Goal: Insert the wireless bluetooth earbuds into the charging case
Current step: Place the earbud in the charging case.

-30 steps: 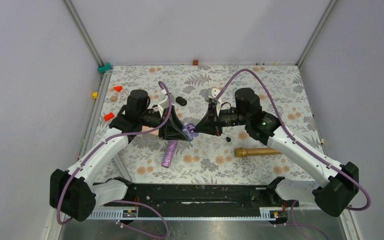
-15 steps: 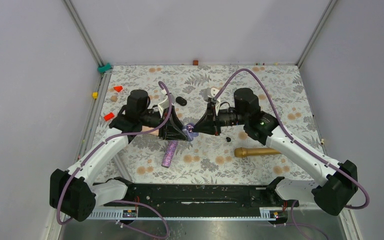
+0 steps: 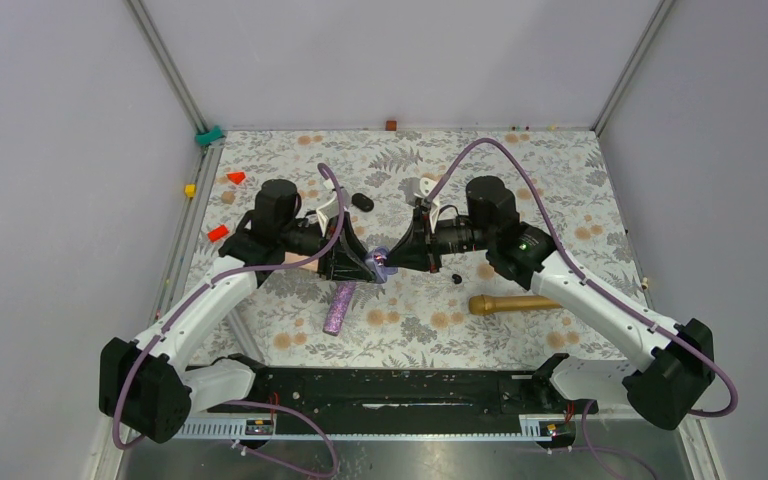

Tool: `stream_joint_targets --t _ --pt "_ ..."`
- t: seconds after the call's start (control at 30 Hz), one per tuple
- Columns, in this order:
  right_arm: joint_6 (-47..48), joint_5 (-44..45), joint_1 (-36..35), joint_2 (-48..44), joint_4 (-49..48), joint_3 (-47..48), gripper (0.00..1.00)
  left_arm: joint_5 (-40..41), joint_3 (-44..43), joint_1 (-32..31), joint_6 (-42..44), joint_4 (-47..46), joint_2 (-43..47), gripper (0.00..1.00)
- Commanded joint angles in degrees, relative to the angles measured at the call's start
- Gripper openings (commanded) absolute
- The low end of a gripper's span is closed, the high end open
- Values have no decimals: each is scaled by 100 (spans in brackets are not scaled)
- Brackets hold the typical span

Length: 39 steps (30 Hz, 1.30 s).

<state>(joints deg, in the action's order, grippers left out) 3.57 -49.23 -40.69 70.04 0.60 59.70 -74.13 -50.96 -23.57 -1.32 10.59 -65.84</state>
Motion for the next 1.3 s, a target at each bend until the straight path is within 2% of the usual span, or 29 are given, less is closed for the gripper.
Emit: stream_joint_targets --t 0.0,0.6,0.83,0.93,1.07,1.13,1.2,1.23,1.27 --pt "152 -227 -71 22 95 90 8 -122 16 -12 97 -251 119 0" --pt "-36 82 -81 130 -10 103 23 -277 62 -24 255 -254 185 0" --pt "-33 -47 -86 74 149 235 36 -305 47 -24 248 -251 200 0" --pt "17 -219 -76 -94 455 456 45 -300 -10 -9 259 -235 257 0" --pt "107 -647 30 -451 914 795 60 -245 -195 108 648 255 340 0" --pt "28 -800 205 -640 939 864 73 -218 -268 226 748 392 366 0" --pt "-101 -822 436 -805 811 845 92 -251 -310 412 743 408 420 0" --pt "-216 -760 571 -893 677 792 99 -257 -337 522 762 437 449 0" --pt "-305 -634 684 -942 501 702 99 -242 -371 640 827 518 476 0"
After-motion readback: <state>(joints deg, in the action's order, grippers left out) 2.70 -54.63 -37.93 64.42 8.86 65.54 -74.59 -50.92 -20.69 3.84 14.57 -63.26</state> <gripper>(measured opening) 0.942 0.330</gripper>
